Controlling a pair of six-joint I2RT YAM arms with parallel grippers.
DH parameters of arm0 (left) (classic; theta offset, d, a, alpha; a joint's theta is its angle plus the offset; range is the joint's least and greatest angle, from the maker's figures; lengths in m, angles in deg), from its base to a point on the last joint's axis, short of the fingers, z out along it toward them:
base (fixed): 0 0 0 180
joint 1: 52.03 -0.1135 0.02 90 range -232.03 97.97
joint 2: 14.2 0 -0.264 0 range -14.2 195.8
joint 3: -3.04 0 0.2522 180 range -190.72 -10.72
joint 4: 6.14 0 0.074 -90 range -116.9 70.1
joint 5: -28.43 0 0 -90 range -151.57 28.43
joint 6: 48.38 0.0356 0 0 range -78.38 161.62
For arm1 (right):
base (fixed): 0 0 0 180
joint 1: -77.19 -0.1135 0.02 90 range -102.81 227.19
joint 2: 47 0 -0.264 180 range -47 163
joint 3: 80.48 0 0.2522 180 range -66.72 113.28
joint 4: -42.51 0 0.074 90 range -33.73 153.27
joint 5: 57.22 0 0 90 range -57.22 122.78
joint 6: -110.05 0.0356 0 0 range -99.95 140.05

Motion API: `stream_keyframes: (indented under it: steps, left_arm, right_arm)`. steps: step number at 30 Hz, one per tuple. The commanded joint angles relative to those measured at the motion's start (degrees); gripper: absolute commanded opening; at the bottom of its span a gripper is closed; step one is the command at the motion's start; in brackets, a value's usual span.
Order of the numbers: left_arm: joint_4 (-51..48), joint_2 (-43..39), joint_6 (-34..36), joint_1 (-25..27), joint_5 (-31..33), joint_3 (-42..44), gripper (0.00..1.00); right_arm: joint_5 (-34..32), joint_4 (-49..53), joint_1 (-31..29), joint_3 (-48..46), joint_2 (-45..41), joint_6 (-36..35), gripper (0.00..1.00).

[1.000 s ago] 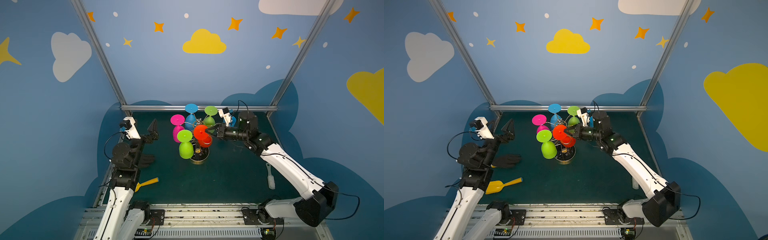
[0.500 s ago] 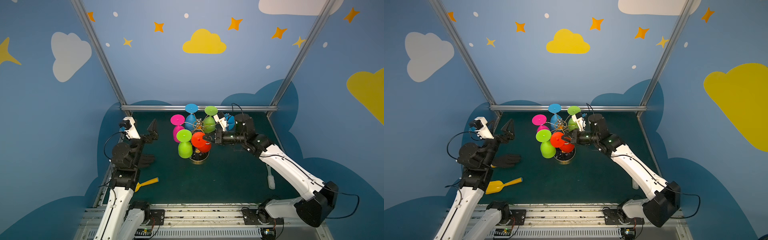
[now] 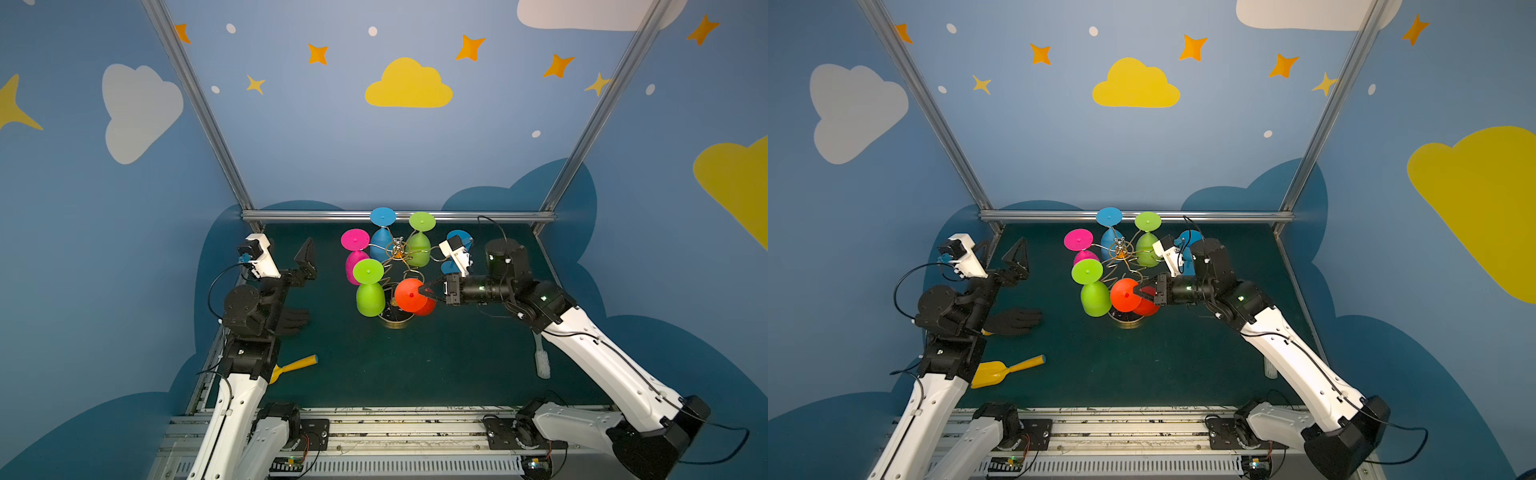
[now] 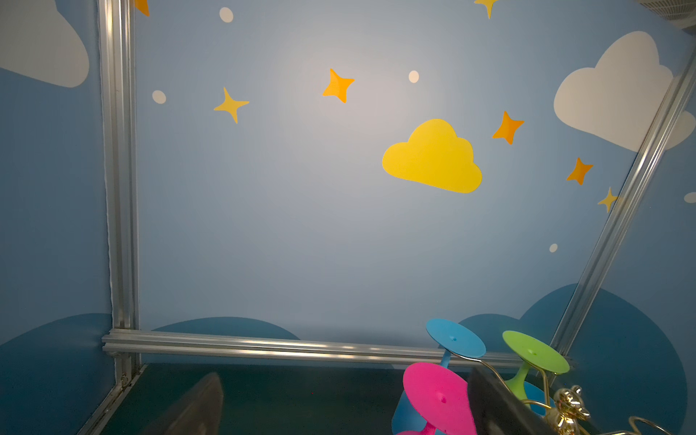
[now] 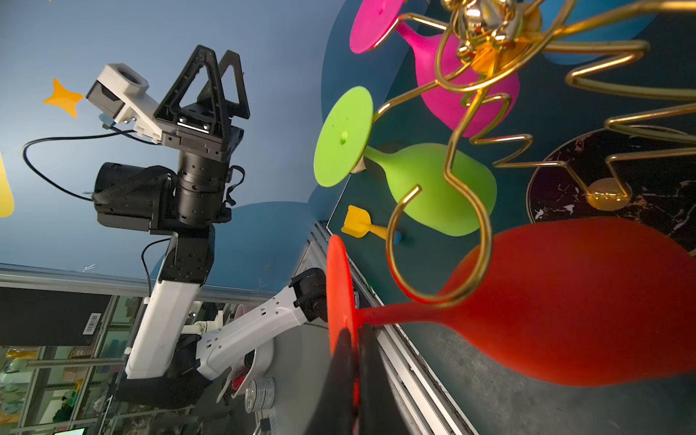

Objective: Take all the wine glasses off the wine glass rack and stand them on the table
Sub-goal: 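Pull the red glass off the rack arm with the right gripper, then lift the red glass with the right gripper toward the left gripper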

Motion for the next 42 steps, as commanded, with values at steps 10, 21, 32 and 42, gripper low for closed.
stream_keyframes:
  steps: [10,21,32,42]
  left_arm:
    - [0.5,-0.18,-1.44,-0.26,0.3,0.53,1.0]
    - [-6.36,1.41,-5.55,-0.71,-3.48,-5.33,0.99]
    - [0.11,9.14,-23.34,-2.72,-30.67,-13.4,0.9]
    - [16.94,25.41,-34.74,1.25,-52.46,-23.48,0.82]
  right_arm:
    - [-3.73,8.43,10.54,-4.32,-13.09,-4.39,0.0]
    - [-11.49,9.3,17.76,4.16,-17.34,-10.63,0.0]
    - [-11.34,1.75,17.79,14.43,-12.3,-17.77,0.0]
    - [-1.61,-7.67,17.16,18.1,-5.0,-17.94,0.0]
